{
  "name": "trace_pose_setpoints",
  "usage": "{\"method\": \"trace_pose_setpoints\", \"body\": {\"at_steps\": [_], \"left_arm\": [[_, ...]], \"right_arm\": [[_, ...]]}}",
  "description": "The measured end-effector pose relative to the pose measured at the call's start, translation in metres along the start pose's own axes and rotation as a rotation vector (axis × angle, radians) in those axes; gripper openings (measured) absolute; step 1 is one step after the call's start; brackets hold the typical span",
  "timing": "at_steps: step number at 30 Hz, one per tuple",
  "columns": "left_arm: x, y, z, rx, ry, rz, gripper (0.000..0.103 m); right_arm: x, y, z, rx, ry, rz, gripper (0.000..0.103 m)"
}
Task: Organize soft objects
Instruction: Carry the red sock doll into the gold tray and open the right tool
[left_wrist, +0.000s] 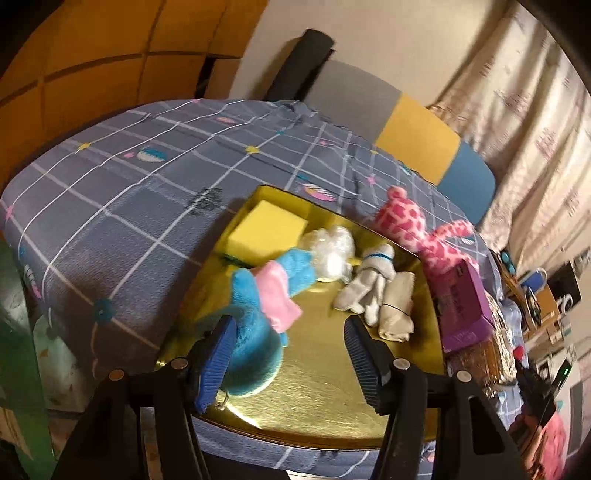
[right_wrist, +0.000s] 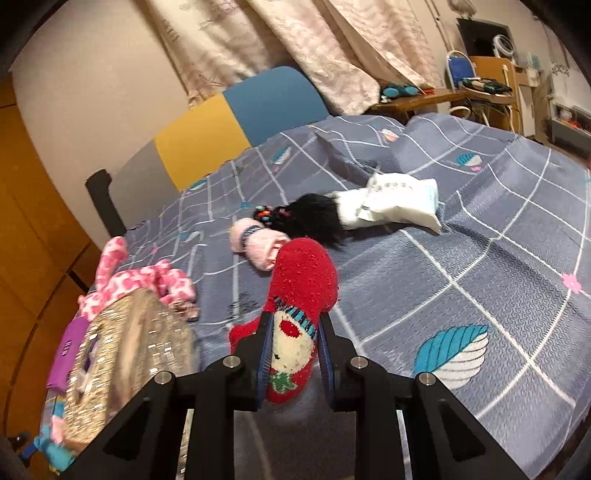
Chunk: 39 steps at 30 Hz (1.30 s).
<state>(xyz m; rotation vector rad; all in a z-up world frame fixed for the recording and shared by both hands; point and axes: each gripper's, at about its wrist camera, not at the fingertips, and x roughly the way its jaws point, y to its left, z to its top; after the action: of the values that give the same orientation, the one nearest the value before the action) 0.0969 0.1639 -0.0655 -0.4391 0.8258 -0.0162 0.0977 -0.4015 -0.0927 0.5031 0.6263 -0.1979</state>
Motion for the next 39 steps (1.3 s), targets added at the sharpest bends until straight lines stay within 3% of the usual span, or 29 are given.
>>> {"method": "trace_pose_setpoints", "body": {"at_steps": [8, 18, 26, 33, 39], "left_arm": [[-0.005, -0.024, -0.007, 0.090, -0.019, -0.052, 0.061], [0.000, -0.026, -0.019, 0.111, 0.011, -0.070, 0.061], [-0.008, -0.013, -0.019, 0.089, -0.006, -0.065, 0.061], [-0.015, 0.001, -0.017, 0.070, -0.016, -0.055, 0.061], [-0.019, 0.010, -0.016, 0.053, -0.020, -0.049, 0.061]], "right_arm": [[-0.036, 0.035, -0.002, -0.054, -0.039, 0.067, 0.023], [-0.073, 0.141, -0.016, -0.247, -0.032, 0.310, 0.023], [-0.038, 0.244, -0.070, -0.406, 0.178, 0.486, 0.023], [0.018, 0.315, -0.129, -0.525, 0.387, 0.519, 0.023], [0.047, 0.354, -0.156, -0.616, 0.448, 0.512, 0.023]]}}
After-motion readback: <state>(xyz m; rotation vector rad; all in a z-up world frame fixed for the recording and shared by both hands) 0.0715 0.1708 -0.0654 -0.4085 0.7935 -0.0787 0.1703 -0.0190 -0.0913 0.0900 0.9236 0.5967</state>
